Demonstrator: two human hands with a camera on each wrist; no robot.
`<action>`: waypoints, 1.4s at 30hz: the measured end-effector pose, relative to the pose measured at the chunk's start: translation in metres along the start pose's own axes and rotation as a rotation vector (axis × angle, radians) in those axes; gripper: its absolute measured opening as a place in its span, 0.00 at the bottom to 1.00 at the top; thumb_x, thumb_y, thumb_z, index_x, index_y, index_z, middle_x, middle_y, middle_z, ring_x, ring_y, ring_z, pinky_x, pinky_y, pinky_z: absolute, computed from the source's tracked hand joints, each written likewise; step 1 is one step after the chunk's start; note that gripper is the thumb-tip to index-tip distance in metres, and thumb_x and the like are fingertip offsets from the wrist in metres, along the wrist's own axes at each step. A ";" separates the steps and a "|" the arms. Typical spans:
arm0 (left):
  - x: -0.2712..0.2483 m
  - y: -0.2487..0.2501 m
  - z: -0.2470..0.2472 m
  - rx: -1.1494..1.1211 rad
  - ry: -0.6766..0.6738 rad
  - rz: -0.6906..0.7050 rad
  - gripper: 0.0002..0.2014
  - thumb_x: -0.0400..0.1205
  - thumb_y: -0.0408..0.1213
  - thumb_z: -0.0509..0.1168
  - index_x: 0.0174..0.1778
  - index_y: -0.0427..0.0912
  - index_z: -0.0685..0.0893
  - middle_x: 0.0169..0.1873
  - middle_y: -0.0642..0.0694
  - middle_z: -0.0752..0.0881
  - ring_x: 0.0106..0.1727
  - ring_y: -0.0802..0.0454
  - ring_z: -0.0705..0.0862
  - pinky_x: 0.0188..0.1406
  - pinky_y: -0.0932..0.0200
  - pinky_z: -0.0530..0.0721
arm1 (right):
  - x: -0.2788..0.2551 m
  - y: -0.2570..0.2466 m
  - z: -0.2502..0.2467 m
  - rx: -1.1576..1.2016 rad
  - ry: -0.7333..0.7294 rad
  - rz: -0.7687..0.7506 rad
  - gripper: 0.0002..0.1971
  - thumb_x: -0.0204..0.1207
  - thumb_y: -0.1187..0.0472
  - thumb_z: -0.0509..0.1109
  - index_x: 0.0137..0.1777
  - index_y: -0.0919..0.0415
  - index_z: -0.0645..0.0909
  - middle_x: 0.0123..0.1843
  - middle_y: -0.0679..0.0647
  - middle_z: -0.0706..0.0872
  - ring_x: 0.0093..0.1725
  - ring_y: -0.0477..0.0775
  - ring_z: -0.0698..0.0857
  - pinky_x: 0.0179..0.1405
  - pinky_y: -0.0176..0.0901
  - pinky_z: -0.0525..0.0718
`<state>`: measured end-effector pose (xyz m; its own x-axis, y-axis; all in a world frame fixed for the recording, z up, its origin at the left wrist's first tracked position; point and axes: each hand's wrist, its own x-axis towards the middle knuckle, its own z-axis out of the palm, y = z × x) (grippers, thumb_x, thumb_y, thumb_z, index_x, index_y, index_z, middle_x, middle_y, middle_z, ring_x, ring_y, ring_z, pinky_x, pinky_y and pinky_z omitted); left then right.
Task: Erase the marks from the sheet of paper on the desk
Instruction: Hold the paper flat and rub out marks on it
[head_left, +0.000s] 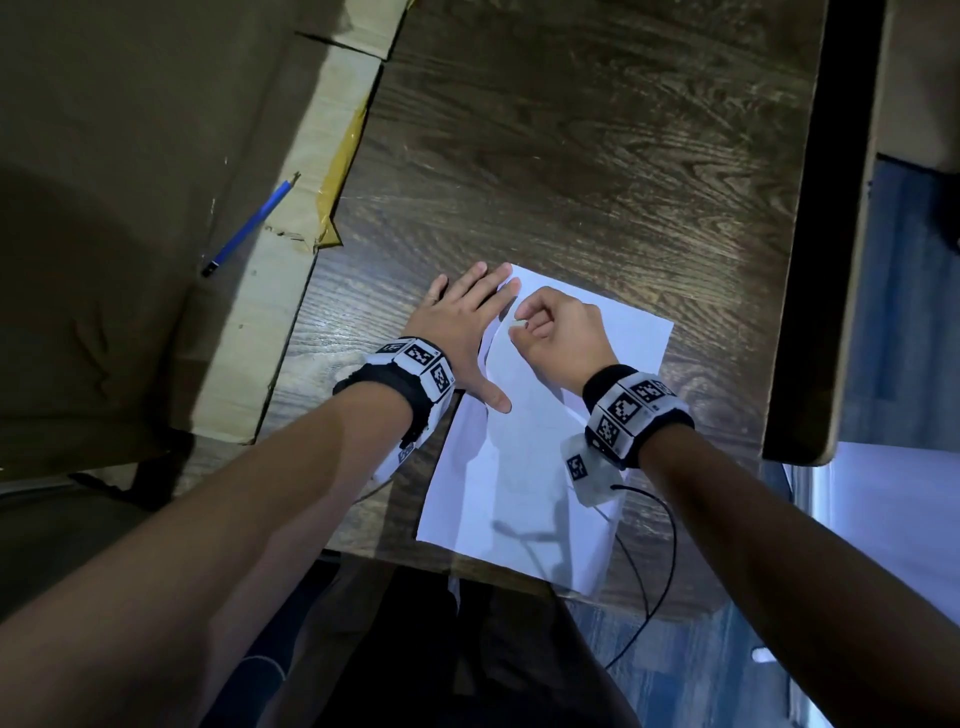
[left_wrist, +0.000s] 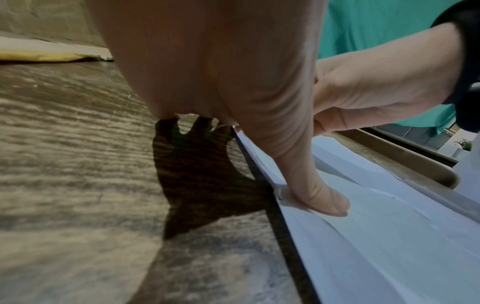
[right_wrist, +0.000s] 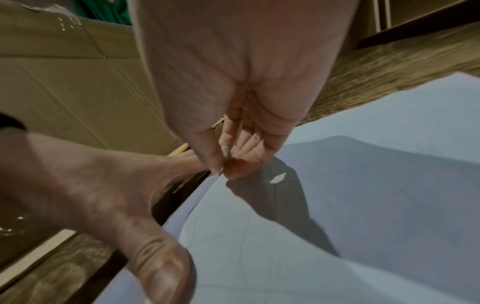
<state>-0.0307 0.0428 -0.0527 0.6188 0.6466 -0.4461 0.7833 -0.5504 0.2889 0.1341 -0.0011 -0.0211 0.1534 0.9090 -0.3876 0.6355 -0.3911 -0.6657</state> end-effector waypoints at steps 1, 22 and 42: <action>0.000 0.000 0.000 -0.001 0.001 0.001 0.74 0.54 0.81 0.70 0.88 0.53 0.38 0.87 0.57 0.36 0.87 0.51 0.36 0.85 0.37 0.43 | 0.001 0.000 0.000 -0.007 -0.002 0.000 0.03 0.73 0.58 0.72 0.43 0.49 0.83 0.32 0.44 0.84 0.31 0.42 0.82 0.40 0.36 0.83; 0.001 -0.002 0.003 -0.018 0.017 0.007 0.75 0.52 0.82 0.70 0.87 0.54 0.37 0.87 0.58 0.36 0.87 0.51 0.37 0.85 0.38 0.41 | -0.001 0.008 0.002 -0.225 -0.020 -0.291 0.08 0.80 0.66 0.68 0.49 0.60 0.90 0.48 0.54 0.85 0.45 0.51 0.84 0.49 0.45 0.84; 0.001 -0.004 0.004 -0.046 0.029 0.010 0.75 0.51 0.81 0.71 0.88 0.55 0.40 0.87 0.59 0.38 0.87 0.52 0.38 0.85 0.37 0.43 | 0.010 -0.003 -0.005 -0.288 -0.162 -0.339 0.07 0.79 0.63 0.67 0.39 0.57 0.82 0.36 0.48 0.79 0.34 0.47 0.76 0.37 0.37 0.72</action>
<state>-0.0331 0.0433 -0.0576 0.6276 0.6565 -0.4185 0.7785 -0.5327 0.3320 0.1374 0.0094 -0.0202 -0.2051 0.9352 -0.2886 0.8168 0.0011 -0.5769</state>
